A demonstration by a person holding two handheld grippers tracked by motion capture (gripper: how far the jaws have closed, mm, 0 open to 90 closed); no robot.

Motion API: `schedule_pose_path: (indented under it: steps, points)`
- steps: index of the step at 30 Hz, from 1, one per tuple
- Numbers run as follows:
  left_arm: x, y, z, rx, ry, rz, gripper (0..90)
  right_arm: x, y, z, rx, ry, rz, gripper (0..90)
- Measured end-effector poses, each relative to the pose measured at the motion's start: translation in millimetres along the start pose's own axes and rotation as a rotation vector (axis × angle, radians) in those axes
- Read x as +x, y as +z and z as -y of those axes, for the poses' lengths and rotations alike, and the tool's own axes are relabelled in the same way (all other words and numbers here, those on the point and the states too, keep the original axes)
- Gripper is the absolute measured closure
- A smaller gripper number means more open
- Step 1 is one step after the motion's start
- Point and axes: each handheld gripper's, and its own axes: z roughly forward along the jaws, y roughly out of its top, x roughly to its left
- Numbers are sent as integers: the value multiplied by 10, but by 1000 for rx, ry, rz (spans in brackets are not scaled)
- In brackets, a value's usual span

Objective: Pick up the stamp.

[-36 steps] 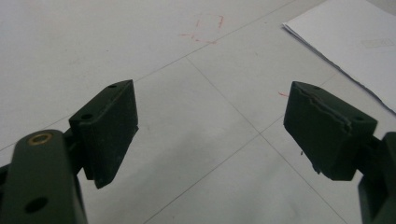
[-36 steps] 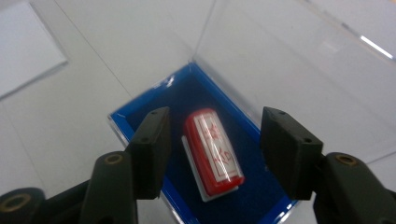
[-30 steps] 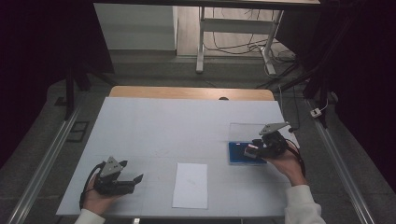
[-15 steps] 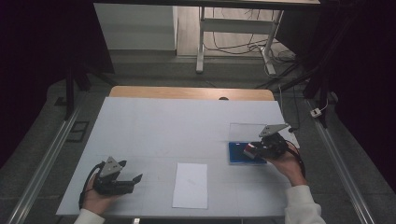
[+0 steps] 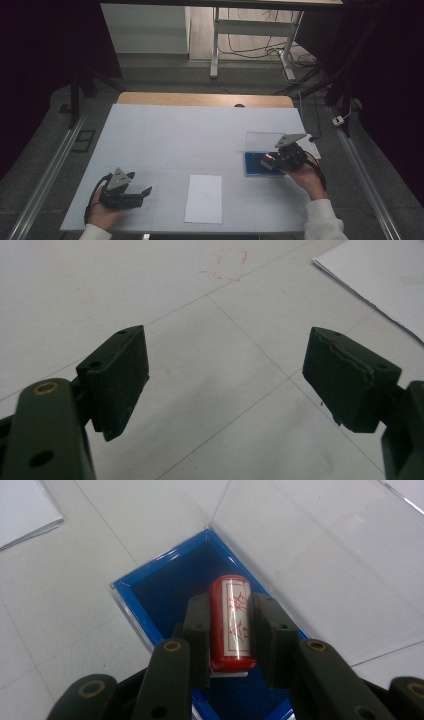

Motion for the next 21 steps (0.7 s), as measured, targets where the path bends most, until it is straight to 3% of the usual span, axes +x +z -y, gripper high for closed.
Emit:
schedule_pose_path:
  steps: [10,15,21]
  points:
    - [1,15,-2,4,0,0,190,60,-19,-49,20,-17,31,701]
    - [-2,14,0,4,2,-4,190,32,-130,-43,-55,32,24,701]
    - [-5,4,1,0,2,-6,190,26,-222,-48,-87,40,26,701]
